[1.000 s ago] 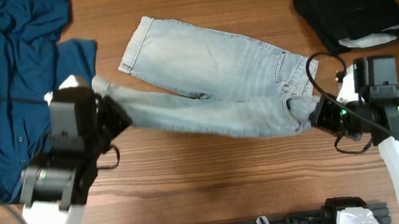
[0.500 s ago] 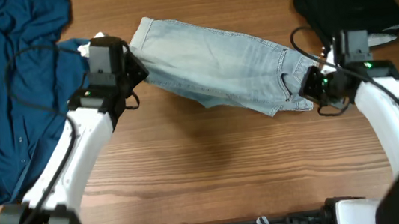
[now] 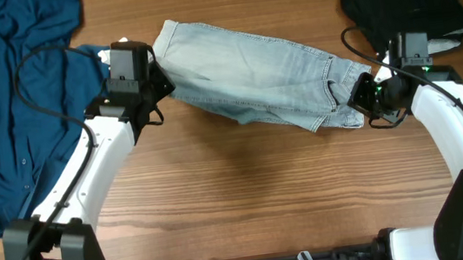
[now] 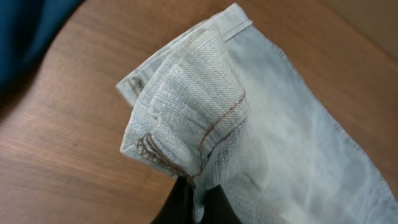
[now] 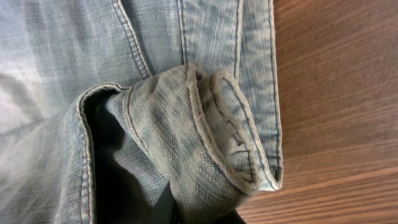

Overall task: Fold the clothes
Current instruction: 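Lift the hem and waistband corner and fold them upward over the top leg, then lay the folded half down and release both grippers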

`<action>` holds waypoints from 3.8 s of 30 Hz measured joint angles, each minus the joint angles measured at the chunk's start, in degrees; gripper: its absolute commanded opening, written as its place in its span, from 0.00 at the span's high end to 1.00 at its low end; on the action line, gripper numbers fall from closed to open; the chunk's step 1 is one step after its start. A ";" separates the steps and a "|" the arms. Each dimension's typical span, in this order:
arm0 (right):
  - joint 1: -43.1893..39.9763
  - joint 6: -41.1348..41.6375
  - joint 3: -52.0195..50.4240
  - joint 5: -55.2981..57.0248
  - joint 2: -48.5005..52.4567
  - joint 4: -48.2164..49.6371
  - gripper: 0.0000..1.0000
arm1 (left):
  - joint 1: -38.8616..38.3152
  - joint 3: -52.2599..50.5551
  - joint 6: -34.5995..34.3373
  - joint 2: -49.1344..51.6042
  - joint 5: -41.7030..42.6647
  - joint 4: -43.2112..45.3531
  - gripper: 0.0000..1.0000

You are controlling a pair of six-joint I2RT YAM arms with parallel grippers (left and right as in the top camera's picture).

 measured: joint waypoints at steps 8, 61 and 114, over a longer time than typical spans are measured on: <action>-0.09 -1.49 2.78 -1.18 -10.25 -13.03 0.96 | -0.11 9.97 2.27 -5.53 -2.10 -21.99 0.96; -0.63 -2.62 4.15 -1.92 4.94 11.15 0.24 | -0.70 16.15 5.38 13.29 -4.37 0.52 0.00; 1.09 -16.22 17.31 1.07 4.50 -1.70 0.05 | -3.50 16.20 12.02 27.98 4.31 7.26 0.83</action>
